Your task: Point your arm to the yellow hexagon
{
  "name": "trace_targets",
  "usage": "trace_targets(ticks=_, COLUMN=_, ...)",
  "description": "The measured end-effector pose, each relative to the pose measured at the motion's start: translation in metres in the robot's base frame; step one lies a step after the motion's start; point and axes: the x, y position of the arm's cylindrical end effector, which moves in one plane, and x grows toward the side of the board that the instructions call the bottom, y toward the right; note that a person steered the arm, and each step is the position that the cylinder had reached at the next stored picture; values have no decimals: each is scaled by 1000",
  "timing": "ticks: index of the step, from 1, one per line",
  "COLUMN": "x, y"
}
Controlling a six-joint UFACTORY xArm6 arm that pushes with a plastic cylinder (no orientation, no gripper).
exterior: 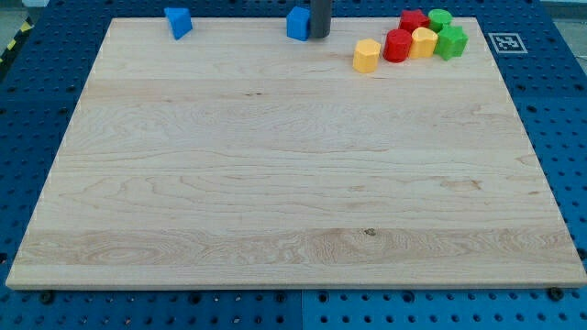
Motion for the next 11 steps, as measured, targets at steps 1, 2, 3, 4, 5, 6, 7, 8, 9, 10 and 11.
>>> trace_targets(ticks=1, x=-7, y=-2)
trace_targets(ticks=2, x=-9, y=7)
trace_targets(ticks=3, x=-2, y=37)
trace_targets(ticks=4, x=5, y=43)
trace_targets(ticks=5, x=5, y=43)
trace_targets(ticks=6, x=1, y=45)
trace_targets(ticks=7, x=-18, y=53)
trace_targets(ticks=8, x=-28, y=60)
trace_targets(ticks=9, x=4, y=60)
trace_targets(ticks=10, x=50, y=60)
trace_targets(ticks=11, x=81, y=60)
